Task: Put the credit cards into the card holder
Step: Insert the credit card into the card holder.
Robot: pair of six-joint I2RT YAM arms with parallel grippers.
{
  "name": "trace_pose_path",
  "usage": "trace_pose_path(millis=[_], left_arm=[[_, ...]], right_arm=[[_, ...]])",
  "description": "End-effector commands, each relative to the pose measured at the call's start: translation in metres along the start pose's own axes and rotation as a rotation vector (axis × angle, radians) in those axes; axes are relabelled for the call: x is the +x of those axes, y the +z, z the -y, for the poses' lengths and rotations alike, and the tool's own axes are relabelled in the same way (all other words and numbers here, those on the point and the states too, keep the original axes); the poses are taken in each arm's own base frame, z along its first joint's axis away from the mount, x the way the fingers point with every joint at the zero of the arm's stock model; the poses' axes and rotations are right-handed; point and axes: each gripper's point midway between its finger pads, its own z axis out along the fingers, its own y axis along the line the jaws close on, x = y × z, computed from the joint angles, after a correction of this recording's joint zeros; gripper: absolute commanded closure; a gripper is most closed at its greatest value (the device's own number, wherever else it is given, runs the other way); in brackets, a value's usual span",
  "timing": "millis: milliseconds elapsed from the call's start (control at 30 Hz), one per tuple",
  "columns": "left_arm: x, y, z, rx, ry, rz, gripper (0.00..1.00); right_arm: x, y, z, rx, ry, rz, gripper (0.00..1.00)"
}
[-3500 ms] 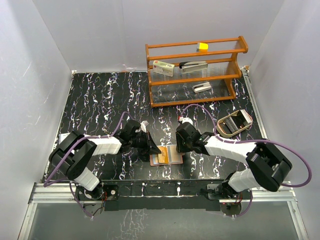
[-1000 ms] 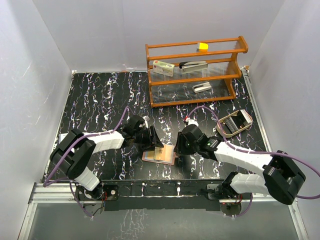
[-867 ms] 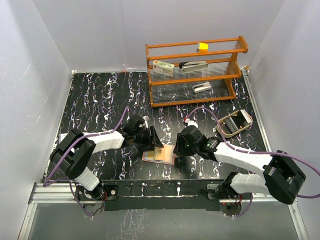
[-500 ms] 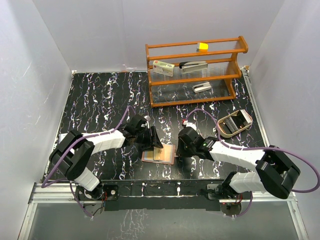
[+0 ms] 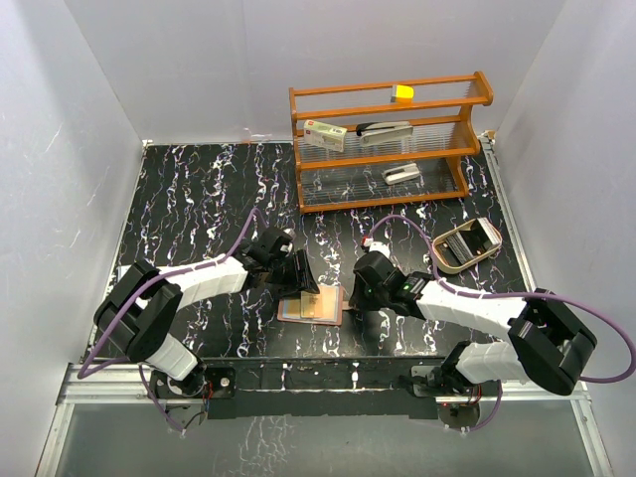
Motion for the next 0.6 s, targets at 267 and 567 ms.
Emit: trace_pose_path(millis=[267,567], left_arm=[[0.010,0.001,0.014,0.051,-0.016,-0.032,0.48],[0.010,0.010,0.022,0.036,0.002,-0.039,0.50]], right_arm=[[-0.014,0.003,-0.017,-0.063,-0.010,0.055,1.00],[-0.014,0.005,-0.016,-0.065,-0.013,0.064,1.00]])
